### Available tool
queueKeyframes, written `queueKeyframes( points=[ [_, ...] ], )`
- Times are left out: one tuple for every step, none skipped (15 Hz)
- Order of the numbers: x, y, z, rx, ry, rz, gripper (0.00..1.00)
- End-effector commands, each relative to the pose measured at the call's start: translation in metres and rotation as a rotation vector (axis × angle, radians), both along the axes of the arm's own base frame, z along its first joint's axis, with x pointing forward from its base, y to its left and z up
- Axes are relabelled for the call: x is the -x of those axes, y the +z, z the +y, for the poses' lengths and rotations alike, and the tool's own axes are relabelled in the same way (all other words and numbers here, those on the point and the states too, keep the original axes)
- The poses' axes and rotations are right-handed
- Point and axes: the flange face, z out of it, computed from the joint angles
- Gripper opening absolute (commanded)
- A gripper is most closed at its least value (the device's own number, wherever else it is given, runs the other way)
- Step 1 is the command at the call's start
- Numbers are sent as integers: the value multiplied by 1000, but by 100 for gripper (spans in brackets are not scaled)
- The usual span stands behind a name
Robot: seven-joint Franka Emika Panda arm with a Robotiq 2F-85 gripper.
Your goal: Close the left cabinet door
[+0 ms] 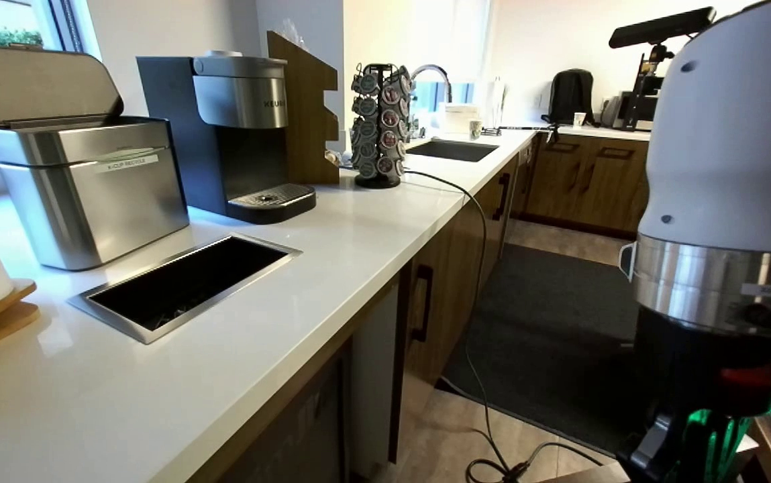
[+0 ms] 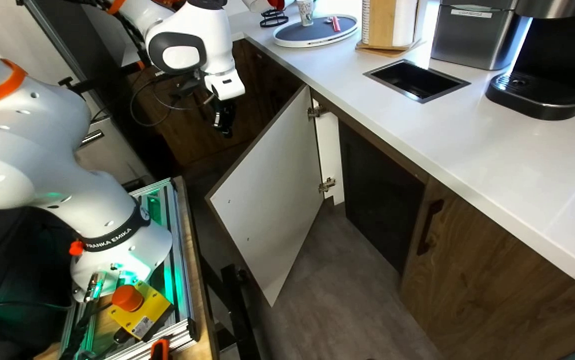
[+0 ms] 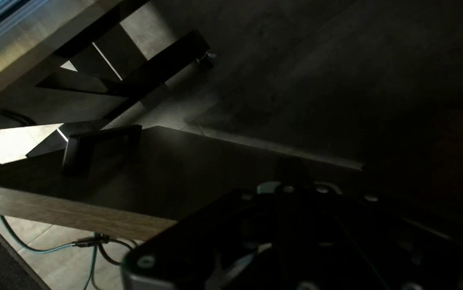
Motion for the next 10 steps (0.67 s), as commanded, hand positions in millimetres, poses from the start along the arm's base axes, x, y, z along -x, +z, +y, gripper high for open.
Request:
queueKeyframes(
  points=[
    [-4, -26, -4, -17, -40, 22, 0],
    [-6, -31, -6, -20, -46, 14, 0],
    [-8, -35, -8, -28, -54, 12, 0],
    [-10, -39, -10, -30, -57, 9, 0],
    [-10, -44, -11, -31, -59, 11, 0],
    [-12, -48, -12, -34, -60, 2, 0],
    [-14, -51, -13, -36, -64, -6, 0],
    [-15, -57, -15, -29, -63, -15, 0],
    [-18, -59, -17, -28, -56, -30, 0],
    [-19, -63, -20, -26, -52, -36, 0]
  ],
)
